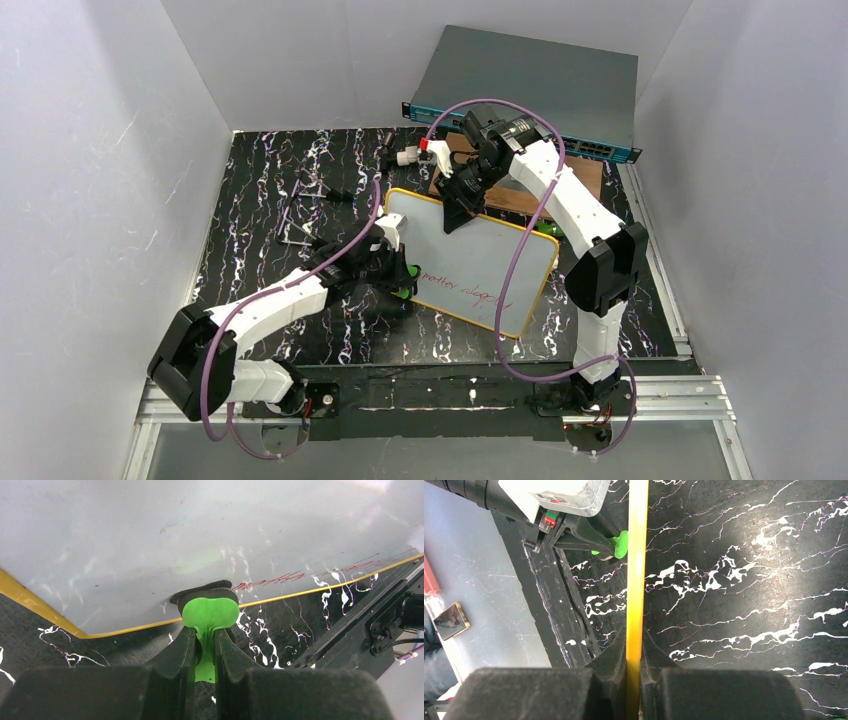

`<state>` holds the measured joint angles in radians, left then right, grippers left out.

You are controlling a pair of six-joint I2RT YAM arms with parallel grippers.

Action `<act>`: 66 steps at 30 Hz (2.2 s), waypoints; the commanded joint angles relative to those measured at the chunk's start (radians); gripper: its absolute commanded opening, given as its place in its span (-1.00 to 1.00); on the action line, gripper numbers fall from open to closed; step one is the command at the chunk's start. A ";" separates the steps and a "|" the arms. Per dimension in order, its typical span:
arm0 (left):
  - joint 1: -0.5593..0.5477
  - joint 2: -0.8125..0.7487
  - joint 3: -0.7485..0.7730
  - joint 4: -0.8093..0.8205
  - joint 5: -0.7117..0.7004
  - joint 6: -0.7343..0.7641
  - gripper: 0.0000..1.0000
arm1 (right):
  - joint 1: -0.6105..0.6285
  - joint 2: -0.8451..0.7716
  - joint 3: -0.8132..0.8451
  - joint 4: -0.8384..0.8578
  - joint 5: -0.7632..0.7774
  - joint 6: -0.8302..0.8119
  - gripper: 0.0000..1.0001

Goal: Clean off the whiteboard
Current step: Erase the center of the board with the whiteboard.

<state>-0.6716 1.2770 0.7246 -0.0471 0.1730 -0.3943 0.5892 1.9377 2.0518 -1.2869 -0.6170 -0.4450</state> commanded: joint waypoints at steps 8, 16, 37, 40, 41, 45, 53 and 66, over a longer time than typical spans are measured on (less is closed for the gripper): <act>0.004 -0.002 -0.128 0.110 -0.021 0.001 -1.00 | 0.036 -0.026 -0.019 -0.061 -0.103 -0.041 -0.97; 0.005 0.010 -0.157 0.142 -0.007 -0.015 -1.00 | 0.040 -0.022 -0.019 -0.060 -0.101 -0.041 -0.97; -0.010 -0.006 0.035 0.158 0.028 0.004 -1.00 | 0.041 -0.023 -0.020 -0.058 -0.102 -0.039 -0.97; -0.038 0.019 0.007 0.140 0.003 0.010 -1.00 | 0.041 -0.023 -0.019 -0.058 -0.103 -0.039 -0.97; -0.054 0.026 -0.005 0.135 -0.014 0.013 -1.00 | 0.041 -0.023 -0.019 -0.059 -0.102 -0.039 -0.97; -0.134 0.051 -0.043 0.104 -0.106 0.018 -1.00 | 0.042 -0.020 -0.018 -0.060 -0.105 -0.040 -0.97; -0.190 0.113 -0.051 0.054 -0.256 0.021 -1.00 | 0.046 -0.020 -0.018 -0.061 -0.102 -0.039 -0.97; -0.191 0.021 0.101 0.071 -0.371 0.126 -1.00 | 0.048 -0.026 -0.020 -0.059 -0.098 -0.038 -0.97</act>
<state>-0.8837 1.3556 0.7349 -0.0635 -0.0387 -0.3256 0.6037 1.9369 2.0468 -1.2812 -0.6312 -0.4648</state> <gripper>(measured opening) 0.098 0.121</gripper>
